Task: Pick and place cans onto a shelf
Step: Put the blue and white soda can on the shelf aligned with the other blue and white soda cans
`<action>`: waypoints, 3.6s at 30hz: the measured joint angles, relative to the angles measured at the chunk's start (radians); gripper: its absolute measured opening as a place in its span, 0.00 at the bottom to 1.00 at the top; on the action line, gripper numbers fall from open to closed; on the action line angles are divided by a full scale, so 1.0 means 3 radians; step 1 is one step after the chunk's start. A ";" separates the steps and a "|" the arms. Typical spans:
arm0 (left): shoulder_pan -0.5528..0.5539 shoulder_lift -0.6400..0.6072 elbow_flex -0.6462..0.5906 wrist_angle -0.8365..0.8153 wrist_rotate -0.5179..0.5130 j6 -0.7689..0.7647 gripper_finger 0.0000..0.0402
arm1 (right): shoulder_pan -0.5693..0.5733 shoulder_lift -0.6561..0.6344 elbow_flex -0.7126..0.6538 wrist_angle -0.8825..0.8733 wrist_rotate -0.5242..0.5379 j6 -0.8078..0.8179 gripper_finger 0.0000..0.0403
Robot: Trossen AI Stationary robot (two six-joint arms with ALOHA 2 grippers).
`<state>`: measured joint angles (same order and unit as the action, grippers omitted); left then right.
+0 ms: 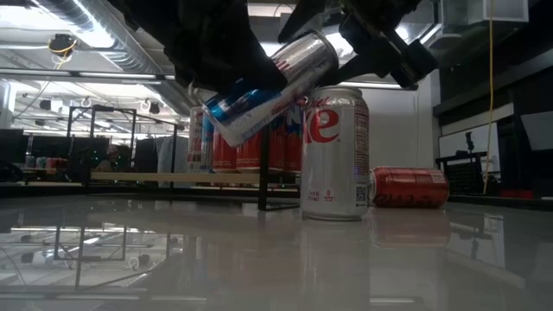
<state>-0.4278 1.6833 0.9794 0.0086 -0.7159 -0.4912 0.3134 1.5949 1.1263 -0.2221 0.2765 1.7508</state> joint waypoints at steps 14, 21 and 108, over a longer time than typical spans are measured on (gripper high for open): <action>-0.0177 -0.0023 -0.0001 -0.0028 -0.0134 -0.0030 0.55 | 0.0008 0.0000 -0.0001 0.0312 -0.0108 -0.0280 0.82; -0.0359 -0.0183 -0.0001 -0.0047 -0.0373 -0.0082 0.55 | 0.0001 -0.0003 0.0005 0.0430 -0.0154 -0.0305 0.82; 0.0292 -0.1237 -0.2253 -0.0027 -0.2808 -0.2930 0.55 | -0.1462 -0.0555 0.0000 0.0528 -0.1348 -0.4820 0.82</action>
<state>-0.3402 1.3123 0.3035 0.0004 -1.5583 -1.3701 -0.1253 1.4284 1.1263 -0.0637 -0.1279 0.3047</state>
